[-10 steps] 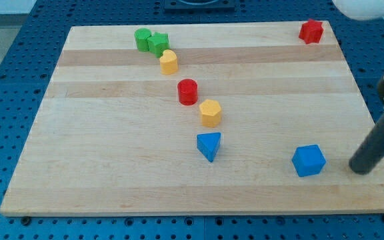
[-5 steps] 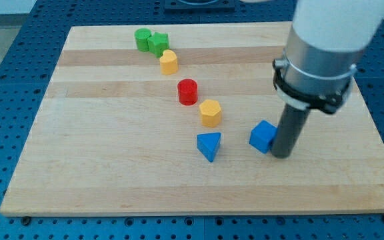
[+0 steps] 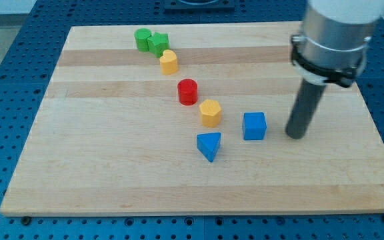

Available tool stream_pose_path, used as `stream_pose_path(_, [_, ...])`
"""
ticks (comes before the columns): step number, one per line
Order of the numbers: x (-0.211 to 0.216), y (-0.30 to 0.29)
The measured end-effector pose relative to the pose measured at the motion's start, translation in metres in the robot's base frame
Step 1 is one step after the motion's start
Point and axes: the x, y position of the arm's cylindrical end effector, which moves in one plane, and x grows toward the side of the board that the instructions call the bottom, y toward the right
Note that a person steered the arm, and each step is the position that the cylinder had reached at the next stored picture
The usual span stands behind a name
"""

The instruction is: Push blue cube into the yellow hexagon

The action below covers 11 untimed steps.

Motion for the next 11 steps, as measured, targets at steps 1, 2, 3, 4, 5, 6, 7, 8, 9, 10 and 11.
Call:
stream_pose_path(1, [0.003, -0.008])
stream_pose_path(2, [0.002, -0.036])
stream_pose_path(3, [0.002, -0.075])
stream_pose_path(4, [-0.002, -0.114])
stream_pose_path(5, [-0.020, -0.132])
stream_pose_path(6, [-0.031, -0.143])
stream_pose_path(7, [-0.042, -0.151])
stream_pose_path(8, [-0.053, -0.169])
stream_pose_path(9, [-0.064, -0.192])
stream_pose_path(10, [-0.074, -0.216])
stream_pose_path(11, [-0.081, -0.238])
